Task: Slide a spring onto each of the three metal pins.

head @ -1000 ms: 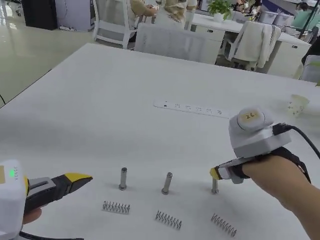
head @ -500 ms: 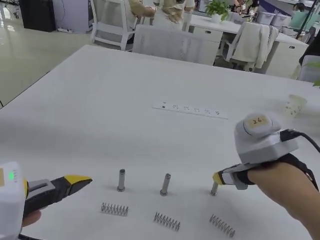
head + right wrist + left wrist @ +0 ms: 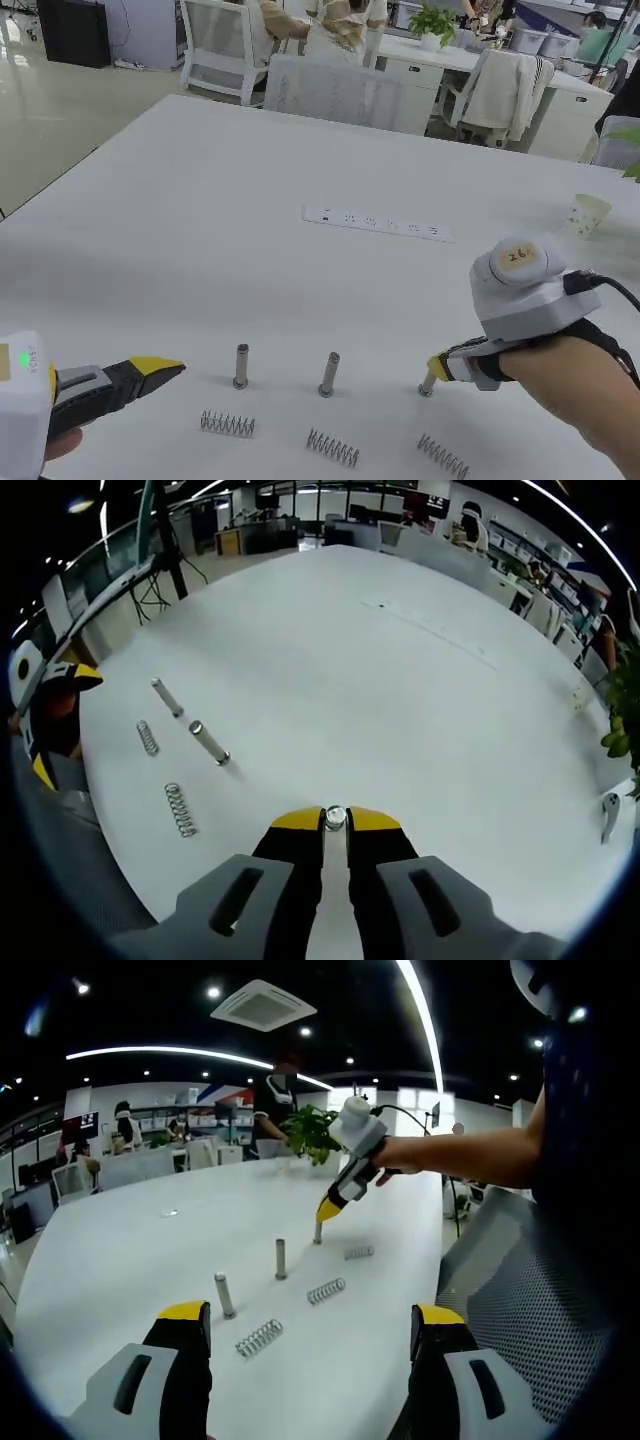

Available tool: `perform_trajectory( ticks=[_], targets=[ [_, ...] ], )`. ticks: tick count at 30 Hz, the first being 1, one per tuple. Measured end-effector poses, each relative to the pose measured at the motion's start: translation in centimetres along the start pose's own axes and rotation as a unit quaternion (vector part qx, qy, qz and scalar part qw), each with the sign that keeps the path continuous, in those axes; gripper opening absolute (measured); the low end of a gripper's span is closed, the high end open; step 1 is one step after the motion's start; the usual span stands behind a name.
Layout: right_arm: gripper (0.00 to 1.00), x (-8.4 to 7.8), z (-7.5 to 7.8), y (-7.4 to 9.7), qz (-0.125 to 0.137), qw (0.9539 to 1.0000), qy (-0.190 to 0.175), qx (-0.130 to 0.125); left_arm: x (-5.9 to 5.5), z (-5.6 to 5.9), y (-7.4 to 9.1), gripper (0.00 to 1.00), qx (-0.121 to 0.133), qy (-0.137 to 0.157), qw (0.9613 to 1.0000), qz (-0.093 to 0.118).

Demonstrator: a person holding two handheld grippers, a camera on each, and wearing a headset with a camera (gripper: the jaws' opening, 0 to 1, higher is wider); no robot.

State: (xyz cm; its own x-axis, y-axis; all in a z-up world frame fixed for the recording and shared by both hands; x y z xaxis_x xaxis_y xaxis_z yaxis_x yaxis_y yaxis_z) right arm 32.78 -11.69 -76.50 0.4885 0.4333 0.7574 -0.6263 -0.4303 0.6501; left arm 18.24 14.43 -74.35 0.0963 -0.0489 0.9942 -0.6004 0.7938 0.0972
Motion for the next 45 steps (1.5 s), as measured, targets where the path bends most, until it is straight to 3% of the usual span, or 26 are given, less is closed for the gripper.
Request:
perform_trajectory(
  ticks=[18,29,37,45],
  targets=[
    [0.11,-0.4,-0.1,0.0,-0.003,0.9998,0.015,0.009,-0.1,-0.1,0.0,0.78,-0.001,0.002,1.0000,0.000],
    [0.15,-1.1,0.0,1.6,0.001,0.9995,0.030,0.012,-0.1,0.0,-0.2,0.78,-0.002,0.001,1.0000,0.001],
    [0.17,-2.1,-1.0,3.3,0.007,0.9984,0.032,0.047,-0.1,0.1,-0.3,0.78,-0.005,0.001,1.0000,0.001],
    [0.17,-4.0,-1.9,4.2,-0.012,0.9954,0.051,0.080,-0.1,0.0,-0.3,0.78,-0.006,0.000,1.0000,0.002]
  ],
)
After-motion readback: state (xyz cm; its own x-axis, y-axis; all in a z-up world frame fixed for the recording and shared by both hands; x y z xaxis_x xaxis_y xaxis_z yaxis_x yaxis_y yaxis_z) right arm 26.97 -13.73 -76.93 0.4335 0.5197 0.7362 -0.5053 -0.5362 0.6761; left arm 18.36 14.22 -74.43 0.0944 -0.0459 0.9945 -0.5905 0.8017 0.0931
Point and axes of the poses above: the centre of the closed fingertips' face, and the gripper's own axes: y roughly backward along the fingers, z roughly to its right, x roughly out of its top, the point moved 6 cm from there along y, roughly backward along the fingers, and after that the axes turned 13 degrees about z, right-handed, at the moved point
